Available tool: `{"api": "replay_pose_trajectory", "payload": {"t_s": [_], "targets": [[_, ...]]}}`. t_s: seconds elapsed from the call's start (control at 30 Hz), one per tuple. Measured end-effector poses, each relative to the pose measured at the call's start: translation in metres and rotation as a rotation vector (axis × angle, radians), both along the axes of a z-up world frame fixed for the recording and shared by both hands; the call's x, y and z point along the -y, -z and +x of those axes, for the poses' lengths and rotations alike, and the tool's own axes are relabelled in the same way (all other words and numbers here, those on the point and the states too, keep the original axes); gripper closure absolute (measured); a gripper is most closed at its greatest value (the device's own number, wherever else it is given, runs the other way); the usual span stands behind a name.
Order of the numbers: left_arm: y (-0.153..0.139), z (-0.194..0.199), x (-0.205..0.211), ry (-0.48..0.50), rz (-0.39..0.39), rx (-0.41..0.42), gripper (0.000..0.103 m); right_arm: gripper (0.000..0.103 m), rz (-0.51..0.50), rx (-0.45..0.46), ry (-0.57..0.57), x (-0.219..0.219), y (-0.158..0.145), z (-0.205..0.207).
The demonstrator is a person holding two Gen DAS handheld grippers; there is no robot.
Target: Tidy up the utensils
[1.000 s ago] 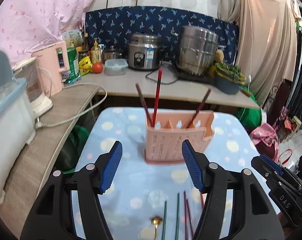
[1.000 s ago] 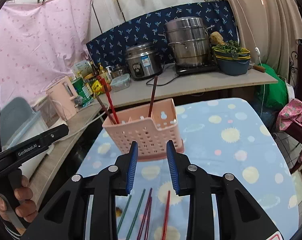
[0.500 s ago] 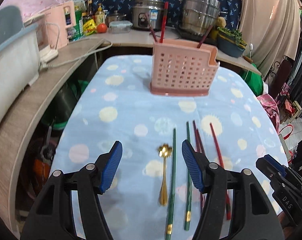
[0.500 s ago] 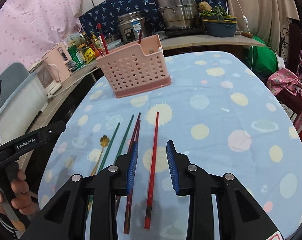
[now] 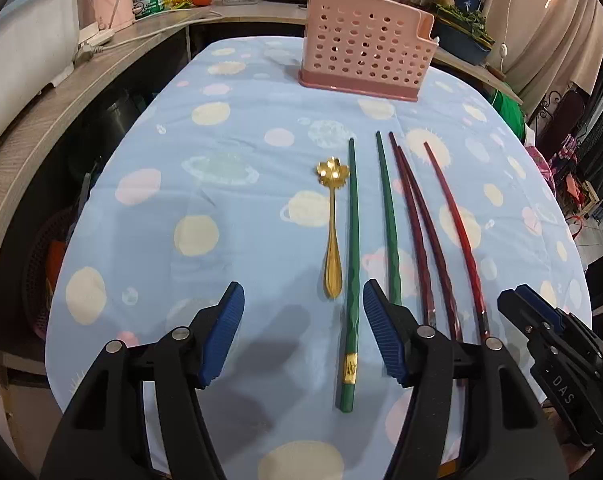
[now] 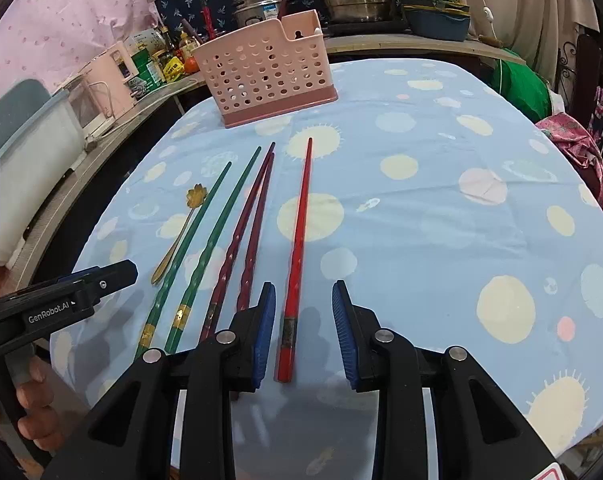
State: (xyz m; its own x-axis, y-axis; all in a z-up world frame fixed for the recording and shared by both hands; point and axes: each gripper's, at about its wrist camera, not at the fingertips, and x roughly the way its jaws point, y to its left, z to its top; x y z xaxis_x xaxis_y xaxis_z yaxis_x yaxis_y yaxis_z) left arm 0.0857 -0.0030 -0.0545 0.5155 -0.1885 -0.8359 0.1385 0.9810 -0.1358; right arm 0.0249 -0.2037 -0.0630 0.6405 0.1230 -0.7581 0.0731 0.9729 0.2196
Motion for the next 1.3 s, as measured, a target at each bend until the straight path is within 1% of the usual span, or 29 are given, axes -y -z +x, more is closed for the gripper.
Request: {"api": "replay_pose_trajectory", "payload": {"t_s": [0.33, 0.43, 0.53, 0.6, 0.67, 0.73, 0.83, 0.93, 1.0, 1.13, 1.2, 1.3], "targets": [[0.014, -0.012, 0.001, 0.018, -0.004, -0.028, 0.044, 0.074, -0.046, -0.023, -0.026, -0.015, 0.016, -0.005], [0.019, -0.015, 0.004, 0.027, 0.000, -0.035, 0.044, 0.076, -0.076, -0.015, -0.031, -0.020, 0.017, -0.007], [0.023, -0.017, 0.008, 0.035, 0.010, -0.036, 0.044, 0.081, -0.107, -0.007, -0.028, -0.021, 0.018, -0.009], [0.024, -0.019, 0.009, 0.040, 0.018, -0.034, 0.044, 0.086, -0.107, -0.006, -0.020, -0.019, 0.018, -0.010], [0.025, -0.020, 0.011, 0.043, 0.029, -0.026, 0.044, 0.093, -0.105, -0.006, -0.009, -0.016, 0.019, -0.010], [0.025, -0.021, 0.012, 0.046, 0.039, -0.020, 0.045, 0.095, -0.097, -0.006, -0.002, -0.013, 0.019, -0.011], [0.025, -0.022, 0.014, 0.053, 0.047, -0.013, 0.049, 0.096, -0.098, -0.004, -0.002, -0.012, 0.019, -0.012], [0.025, -0.025, 0.017, 0.068, 0.059, -0.007, 0.056, 0.096, -0.106, -0.001, -0.003, -0.014, 0.020, -0.013], [0.025, -0.028, 0.019, 0.081, 0.063, -0.005, 0.066, 0.096, -0.106, -0.001, -0.004, -0.014, 0.019, -0.013], [0.024, -0.031, 0.021, 0.096, 0.065, -0.005, 0.077, 0.096, -0.104, -0.001, -0.004, -0.013, 0.019, -0.013], [0.024, -0.032, 0.022, 0.099, 0.062, -0.007, 0.088, 0.096, -0.104, -0.001, -0.004, -0.013, 0.019, -0.013], [0.025, -0.034, 0.022, 0.103, 0.058, -0.012, 0.095, 0.096, -0.101, -0.002, -0.005, -0.013, 0.019, -0.013]]}}
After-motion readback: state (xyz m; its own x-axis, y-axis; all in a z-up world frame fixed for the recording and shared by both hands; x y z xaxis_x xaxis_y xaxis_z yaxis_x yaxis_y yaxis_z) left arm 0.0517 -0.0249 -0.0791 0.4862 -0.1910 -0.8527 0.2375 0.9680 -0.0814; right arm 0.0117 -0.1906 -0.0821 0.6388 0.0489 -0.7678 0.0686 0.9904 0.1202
